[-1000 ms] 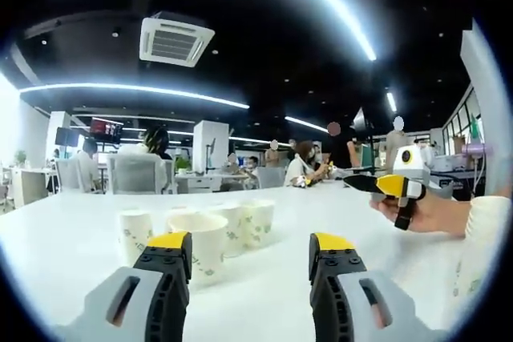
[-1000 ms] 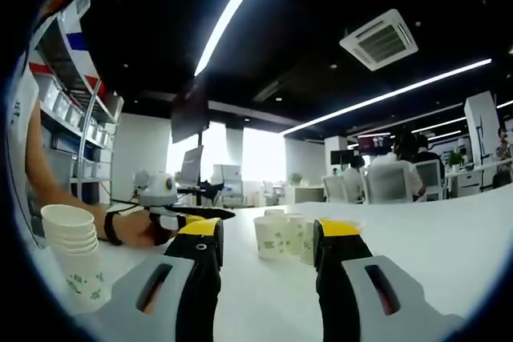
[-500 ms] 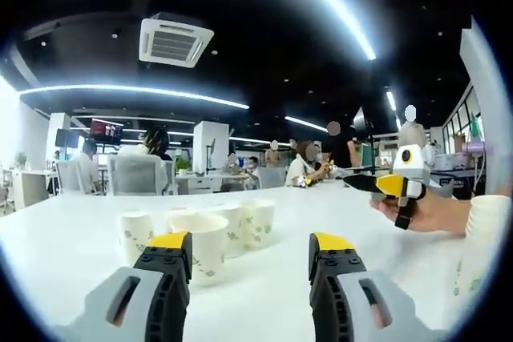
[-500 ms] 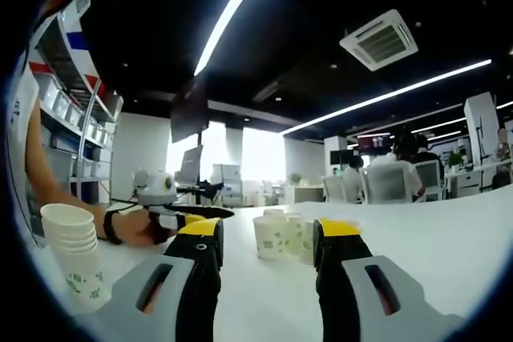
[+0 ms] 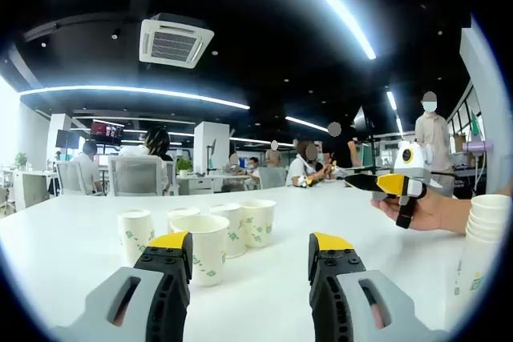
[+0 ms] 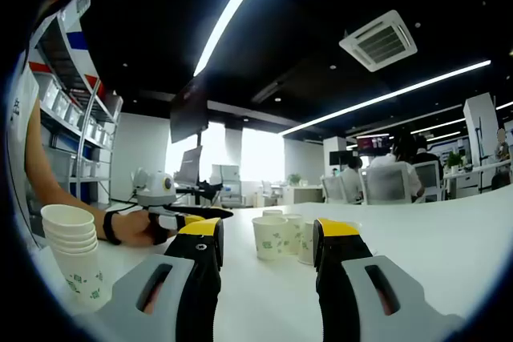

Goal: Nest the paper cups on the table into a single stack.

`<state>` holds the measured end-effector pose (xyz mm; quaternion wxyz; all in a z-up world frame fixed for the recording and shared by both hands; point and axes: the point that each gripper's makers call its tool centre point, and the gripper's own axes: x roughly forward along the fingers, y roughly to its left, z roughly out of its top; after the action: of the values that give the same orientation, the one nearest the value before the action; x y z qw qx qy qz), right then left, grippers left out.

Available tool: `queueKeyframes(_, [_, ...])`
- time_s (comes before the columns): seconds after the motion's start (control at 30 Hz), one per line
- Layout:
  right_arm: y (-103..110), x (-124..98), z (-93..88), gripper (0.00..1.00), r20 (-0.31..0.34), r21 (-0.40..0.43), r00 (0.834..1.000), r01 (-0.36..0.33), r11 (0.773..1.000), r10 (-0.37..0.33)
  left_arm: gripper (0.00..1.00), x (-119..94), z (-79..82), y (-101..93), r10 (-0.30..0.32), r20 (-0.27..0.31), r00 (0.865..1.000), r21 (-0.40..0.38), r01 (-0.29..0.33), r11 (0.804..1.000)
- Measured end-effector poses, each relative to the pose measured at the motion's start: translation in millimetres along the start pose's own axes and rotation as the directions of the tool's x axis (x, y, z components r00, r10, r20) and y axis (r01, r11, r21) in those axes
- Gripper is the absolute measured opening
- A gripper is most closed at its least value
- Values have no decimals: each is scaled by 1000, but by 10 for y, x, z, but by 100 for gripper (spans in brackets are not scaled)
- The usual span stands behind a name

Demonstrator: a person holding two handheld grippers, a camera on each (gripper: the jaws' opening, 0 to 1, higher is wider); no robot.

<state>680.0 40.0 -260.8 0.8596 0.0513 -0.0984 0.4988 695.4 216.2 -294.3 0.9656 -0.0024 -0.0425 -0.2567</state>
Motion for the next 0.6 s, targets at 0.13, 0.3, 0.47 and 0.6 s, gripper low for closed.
queueKeyframes(0.13, [-6, 1, -2, 47, -1, -1, 1000, 1, 1000, -1, 62, 6, -3, 4, 1, -1, 1000, 2, -1, 1000])
queueKeyframes(0.3, [0, 8, -10, 47, -4, -2, 1000, 0, 1000, 0, 62, 8, -5, 8, 2, -2, 1000, 5, -2, 1000])
queueKeyframes(0.47, [-5, 7, -9, 47, -4, -2, 1000, 0, 1000, 0, 61, 11, -17, -2, 2, -6, 1000, 11, -2, 1000])
queueKeyframes(0.6, [2, 11, -21, 47, -6, -2, 1000, -1, 1000, 1, 61, 9, -16, -3, 2, -5, 1000, 9, -2, 1000])
